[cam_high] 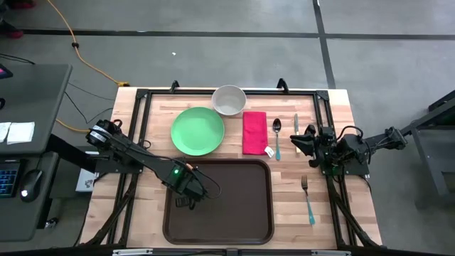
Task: Set up tray
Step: Put the light orange cup on the brown serving tray
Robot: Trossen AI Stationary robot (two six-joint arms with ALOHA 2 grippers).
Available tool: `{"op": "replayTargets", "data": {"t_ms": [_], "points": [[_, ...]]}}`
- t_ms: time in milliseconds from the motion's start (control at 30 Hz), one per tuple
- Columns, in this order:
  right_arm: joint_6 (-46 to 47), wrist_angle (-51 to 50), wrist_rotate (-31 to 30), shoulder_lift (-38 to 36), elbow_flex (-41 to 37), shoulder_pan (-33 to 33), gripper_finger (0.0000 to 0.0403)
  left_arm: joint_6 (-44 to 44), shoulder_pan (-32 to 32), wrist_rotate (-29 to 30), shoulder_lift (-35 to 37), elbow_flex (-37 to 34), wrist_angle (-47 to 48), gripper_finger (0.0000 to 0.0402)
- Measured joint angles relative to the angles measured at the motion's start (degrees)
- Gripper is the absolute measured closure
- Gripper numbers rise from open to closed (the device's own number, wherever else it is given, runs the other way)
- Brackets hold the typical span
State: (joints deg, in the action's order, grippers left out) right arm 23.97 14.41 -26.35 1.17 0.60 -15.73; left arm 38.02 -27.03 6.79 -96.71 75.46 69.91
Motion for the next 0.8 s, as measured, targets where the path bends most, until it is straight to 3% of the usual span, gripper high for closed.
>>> {"op": "replayTargets", "data": {"t_ms": [800], "points": [[0.00, 0.00, -0.02, 0.00, 0.00, -0.01, 0.0329, -0.22, 0.00, -0.20, 0.00, 0.00, 0.02, 0.0342]]}}
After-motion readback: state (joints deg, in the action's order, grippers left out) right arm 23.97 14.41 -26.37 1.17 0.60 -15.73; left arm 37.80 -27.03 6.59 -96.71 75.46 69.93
